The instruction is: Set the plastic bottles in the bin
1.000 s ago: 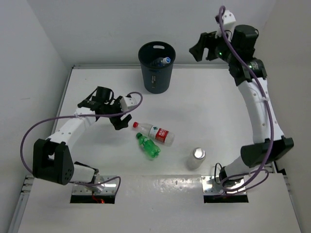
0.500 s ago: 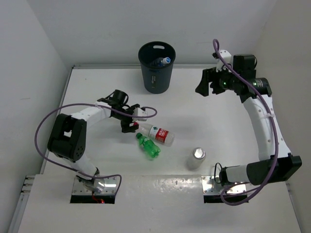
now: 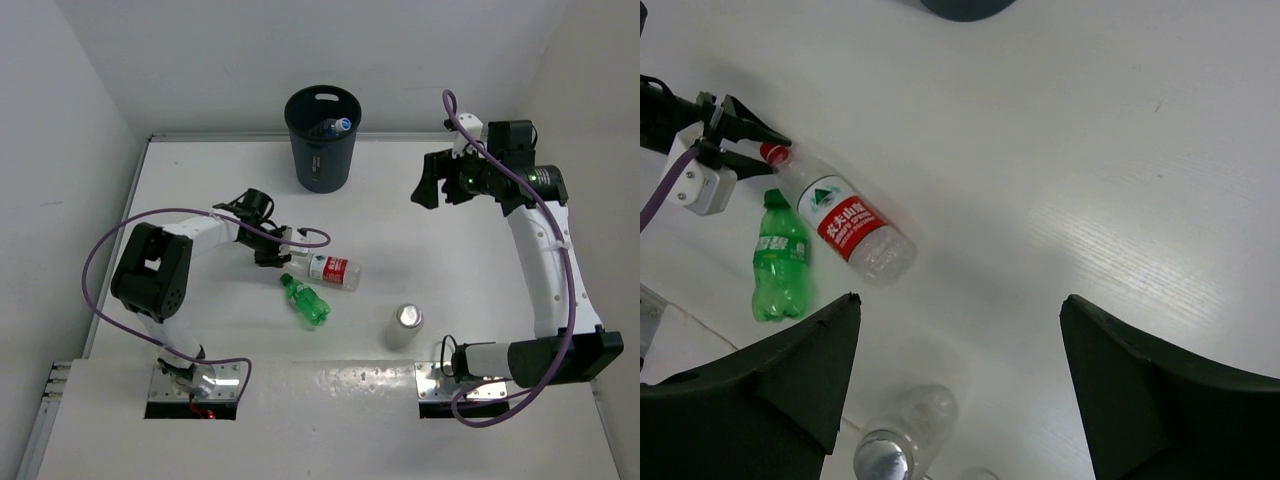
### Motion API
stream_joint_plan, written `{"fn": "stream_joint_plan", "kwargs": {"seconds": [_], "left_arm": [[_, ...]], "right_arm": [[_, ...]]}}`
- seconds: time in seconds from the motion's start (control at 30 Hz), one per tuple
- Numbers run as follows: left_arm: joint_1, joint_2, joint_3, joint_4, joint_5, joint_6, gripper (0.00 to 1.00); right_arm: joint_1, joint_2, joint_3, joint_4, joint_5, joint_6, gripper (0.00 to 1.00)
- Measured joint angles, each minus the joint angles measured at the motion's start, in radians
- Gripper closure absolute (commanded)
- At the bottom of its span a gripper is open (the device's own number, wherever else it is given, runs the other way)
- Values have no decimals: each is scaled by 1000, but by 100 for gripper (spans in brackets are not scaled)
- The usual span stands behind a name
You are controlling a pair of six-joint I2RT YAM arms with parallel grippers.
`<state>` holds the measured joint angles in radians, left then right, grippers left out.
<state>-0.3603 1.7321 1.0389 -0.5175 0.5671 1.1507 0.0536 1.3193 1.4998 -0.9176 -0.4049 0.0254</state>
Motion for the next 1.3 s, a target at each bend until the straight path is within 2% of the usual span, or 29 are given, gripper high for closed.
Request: {"fn": "stream_joint_plan", "kwargs": {"seconds": [0.2, 0.3, 0.43, 0.53, 0.7, 0.9, 1.1, 1.3], "left_arm": [[0, 2, 0, 3, -19, 1, 77], [11, -6, 0, 2, -10, -31, 80], [43, -46, 21, -50, 38, -100, 84], [55, -62, 112, -129, 68, -150, 88], [54, -66, 311, -289, 140, -190, 88], [50, -96, 366, -413, 242, -260, 89], [19, -57, 503, -544, 320, -352, 93], [-21, -44, 536, -562, 352, -467, 93]], "right_arm": [[3, 0, -6, -6, -2, -17, 20], [26, -1, -7, -13, 0, -63, 21], [109, -16, -18, -18, 19, -160, 23], [185, -44, -34, -18, 46, -236, 23], [299, -98, -46, 2, 72, -364, 21], [464, -183, -146, 72, 138, -494, 18], [624, -221, -279, 151, 258, -632, 15], [705, -208, -288, 190, 333, -718, 15]]}}
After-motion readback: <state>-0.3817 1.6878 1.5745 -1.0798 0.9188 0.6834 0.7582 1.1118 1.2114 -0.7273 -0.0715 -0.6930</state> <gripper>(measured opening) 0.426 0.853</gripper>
